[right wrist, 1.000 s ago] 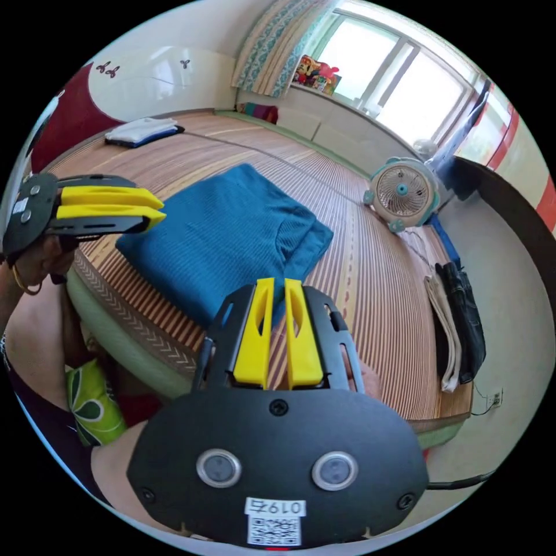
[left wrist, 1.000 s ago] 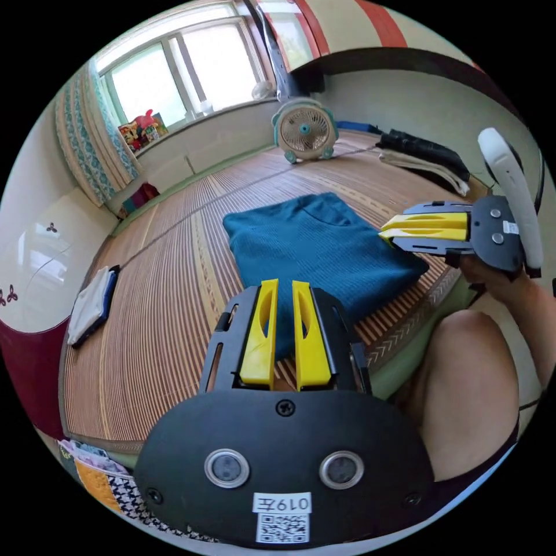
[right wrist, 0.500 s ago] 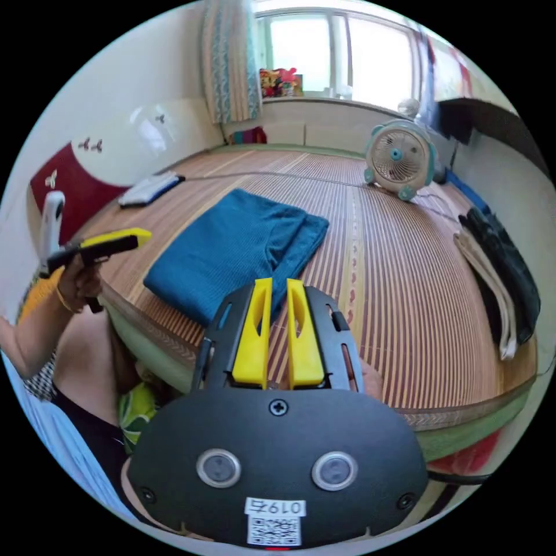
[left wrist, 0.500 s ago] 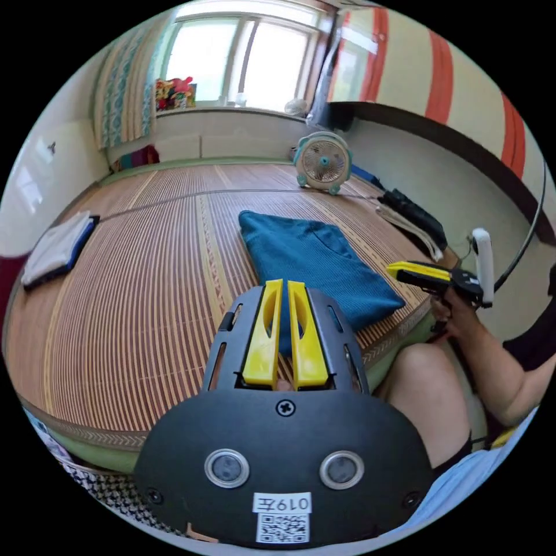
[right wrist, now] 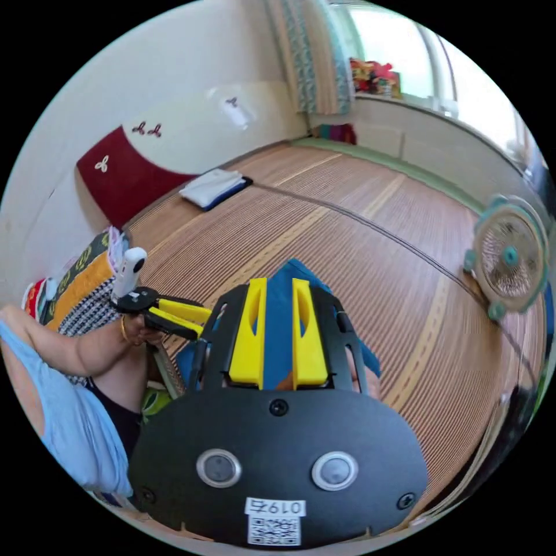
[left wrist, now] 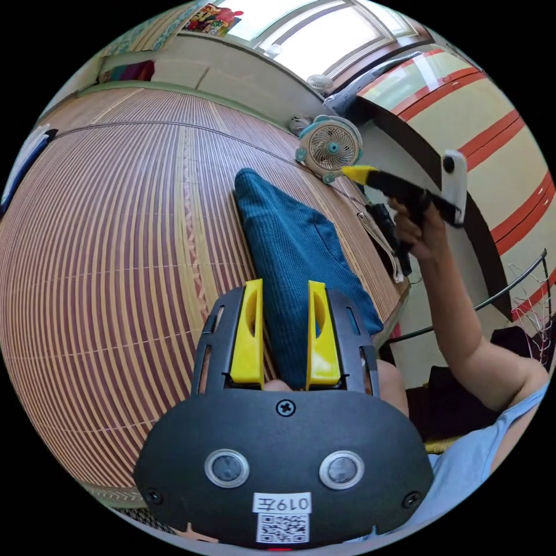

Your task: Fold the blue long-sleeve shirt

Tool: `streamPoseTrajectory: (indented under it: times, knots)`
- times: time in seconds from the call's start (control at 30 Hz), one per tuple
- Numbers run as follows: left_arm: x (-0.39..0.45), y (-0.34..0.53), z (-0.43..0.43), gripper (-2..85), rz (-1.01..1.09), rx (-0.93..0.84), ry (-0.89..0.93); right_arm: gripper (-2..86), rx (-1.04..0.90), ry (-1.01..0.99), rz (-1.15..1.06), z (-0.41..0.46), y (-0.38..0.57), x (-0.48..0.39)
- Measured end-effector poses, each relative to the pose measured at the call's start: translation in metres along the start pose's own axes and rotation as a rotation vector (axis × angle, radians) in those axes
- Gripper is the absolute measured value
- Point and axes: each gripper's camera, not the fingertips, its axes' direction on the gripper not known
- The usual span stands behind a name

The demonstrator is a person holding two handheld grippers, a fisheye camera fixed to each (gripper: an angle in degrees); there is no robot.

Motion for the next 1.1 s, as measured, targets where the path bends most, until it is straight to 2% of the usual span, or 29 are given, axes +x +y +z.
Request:
streamPoseTrajectory:
  times: [0.2,0.4,0.6,0.87,1.1]
  knots:
    - [-0.007,-0.033,-0.009,10.8,-0.013,-0.012,0.010,10.3,-0.406,-0.185,-0.041,0.085,-0.157,0.062]
    - [-0.030,-0.063,-0.018,10.8,-0.083,-0.043,0.078,9.7,-0.689,-0.208,-0.073,0.141,-0.253,0.101]
    - [-0.032,-0.079,-0.022,10.5,-0.094,-0.079,0.010,8.4,-0.833,-0.223,-0.075,0.171,-0.317,0.126]
    - [-0.037,-0.096,-0.023,10.1,-0.113,-0.107,0.014,5.0,-1.042,-0.296,-0.099,0.198,-0.372,0.145]
    - [-0.037,-0.104,-0.021,8.4,-0.114,-0.123,0.012,1.1,-1.067,-0.348,-0.109,0.199,-0.396,0.160]
